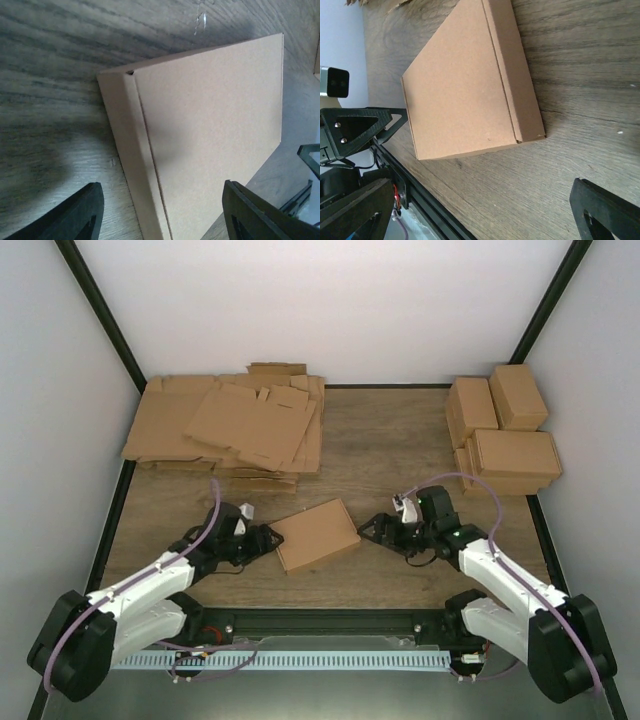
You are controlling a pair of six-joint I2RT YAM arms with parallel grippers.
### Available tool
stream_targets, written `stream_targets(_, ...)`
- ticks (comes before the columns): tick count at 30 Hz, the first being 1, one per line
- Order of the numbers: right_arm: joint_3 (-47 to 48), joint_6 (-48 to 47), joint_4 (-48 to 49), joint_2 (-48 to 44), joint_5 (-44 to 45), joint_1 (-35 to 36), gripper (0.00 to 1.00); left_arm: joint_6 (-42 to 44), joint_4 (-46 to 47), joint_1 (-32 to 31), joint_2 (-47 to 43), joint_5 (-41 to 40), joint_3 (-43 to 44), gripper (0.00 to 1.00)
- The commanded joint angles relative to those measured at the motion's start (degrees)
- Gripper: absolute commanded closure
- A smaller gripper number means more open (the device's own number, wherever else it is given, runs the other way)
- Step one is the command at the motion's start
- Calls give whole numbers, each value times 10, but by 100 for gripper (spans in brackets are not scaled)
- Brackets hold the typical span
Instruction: Fold the paper box
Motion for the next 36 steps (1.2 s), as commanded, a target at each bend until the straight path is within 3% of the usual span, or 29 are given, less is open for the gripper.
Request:
stream_targets(1, 6, -38, 36, 11, 16, 17, 1, -56, 73, 5, -25, 33, -39, 37)
stream_targets(6, 30, -88, 29, 58, 7, 19, 1, -68, 112, 5, -15, 56, -63, 50)
stream_targets(16, 44, -144, 51, 51, 61, 60, 1, -59, 170, 4, 41, 91, -63, 58)
stream_targets(27, 60, -165, 47, 63, 60, 78, 2, -44, 152, 5, 77, 79, -38, 88)
stream_targets(36, 75, -180, 52, 50, 147, 96, 0, -26, 119, 5, 92, 72, 22, 93)
